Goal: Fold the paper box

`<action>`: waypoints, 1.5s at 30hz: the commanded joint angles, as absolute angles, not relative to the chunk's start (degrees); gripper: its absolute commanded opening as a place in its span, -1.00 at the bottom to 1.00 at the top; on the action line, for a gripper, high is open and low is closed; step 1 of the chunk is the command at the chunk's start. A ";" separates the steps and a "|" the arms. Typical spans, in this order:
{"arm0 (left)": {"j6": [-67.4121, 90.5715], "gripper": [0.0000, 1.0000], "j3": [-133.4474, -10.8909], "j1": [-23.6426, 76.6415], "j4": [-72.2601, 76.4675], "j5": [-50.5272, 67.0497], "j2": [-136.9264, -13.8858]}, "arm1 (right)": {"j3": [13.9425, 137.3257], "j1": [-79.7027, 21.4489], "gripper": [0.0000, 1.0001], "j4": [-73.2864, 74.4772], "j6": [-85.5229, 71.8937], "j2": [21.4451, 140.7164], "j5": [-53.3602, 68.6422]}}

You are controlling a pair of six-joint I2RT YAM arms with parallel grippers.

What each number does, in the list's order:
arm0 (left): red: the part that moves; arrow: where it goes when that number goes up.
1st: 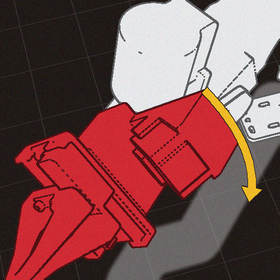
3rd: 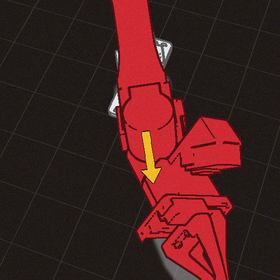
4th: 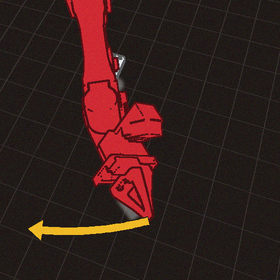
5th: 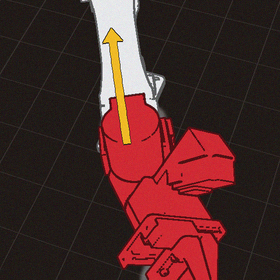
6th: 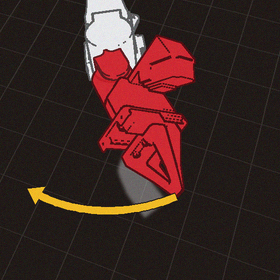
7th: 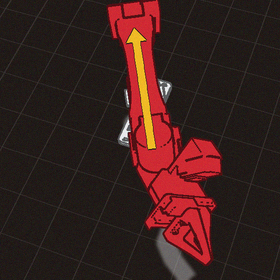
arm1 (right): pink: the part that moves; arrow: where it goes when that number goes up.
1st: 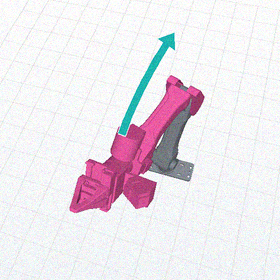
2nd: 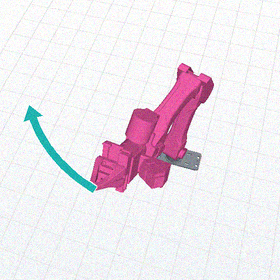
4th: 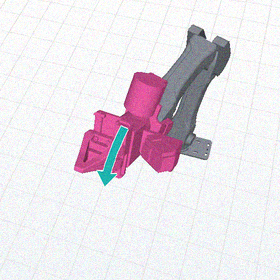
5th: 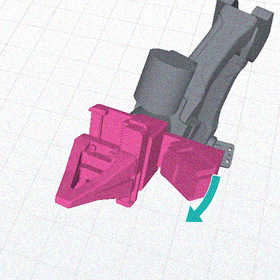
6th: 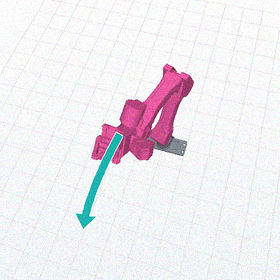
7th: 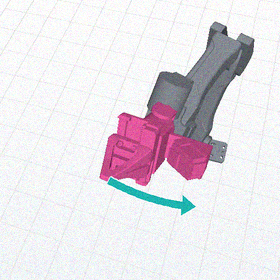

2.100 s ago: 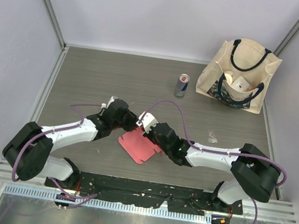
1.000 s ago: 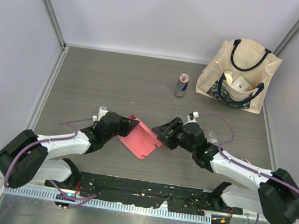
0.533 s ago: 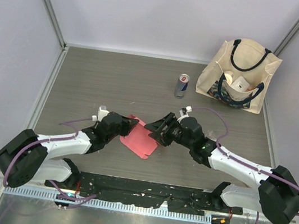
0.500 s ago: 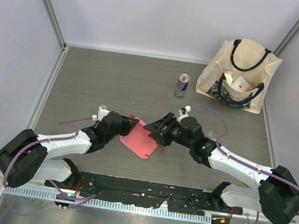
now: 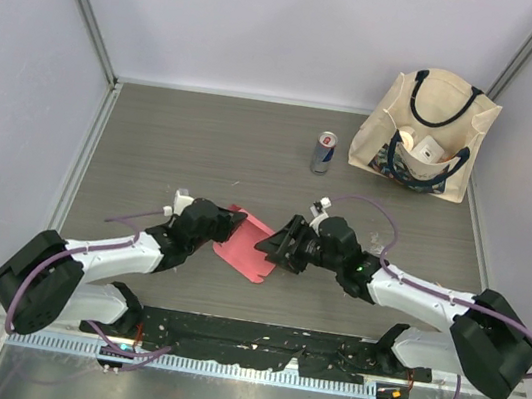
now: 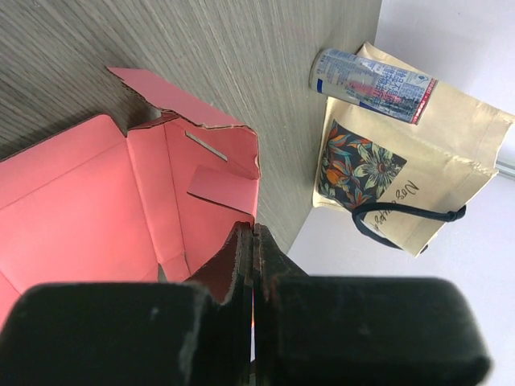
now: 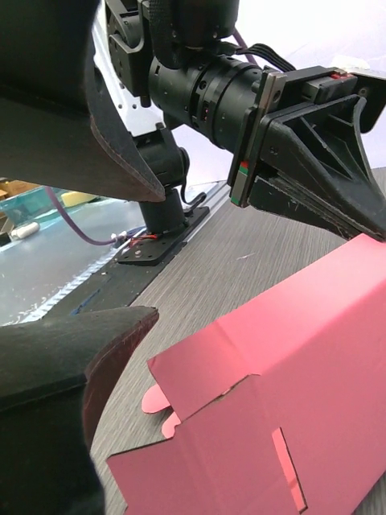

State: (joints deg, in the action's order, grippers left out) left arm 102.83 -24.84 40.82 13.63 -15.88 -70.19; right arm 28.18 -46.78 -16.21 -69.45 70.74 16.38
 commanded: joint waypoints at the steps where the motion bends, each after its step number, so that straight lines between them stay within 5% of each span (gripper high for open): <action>1: 101.08 -1.00 -21.72 40.52 17.21 -16.70 -69.61 | 27.51 -47.02 0.15 -20.30 -72.58 71.80 15.74; 14: 98.79 -1.00 -20.39 42.71 22.67 -18.98 -71.19 | 27.68 -46.49 0.13 -27.95 -95.79 74.62 5.02; 22: 99.49 -1.00 -20.39 44.73 24.43 -20.92 -72.68 | 27.34 -46.85 -0.15 -27.59 -105.81 76.37 -5.69; 45: 93.18 -1.00 -17.67 47.72 30.23 -25.58 -71.90 | 33.05 -46.85 -0.24 -17.58 -102.39 81.47 -10.10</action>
State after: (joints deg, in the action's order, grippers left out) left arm 98.70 -19.07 46.87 27.31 -24.40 -72.36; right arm 30.79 -46.83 -20.29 -103.96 80.86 -5.98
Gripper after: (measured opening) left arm 0.009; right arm 0.381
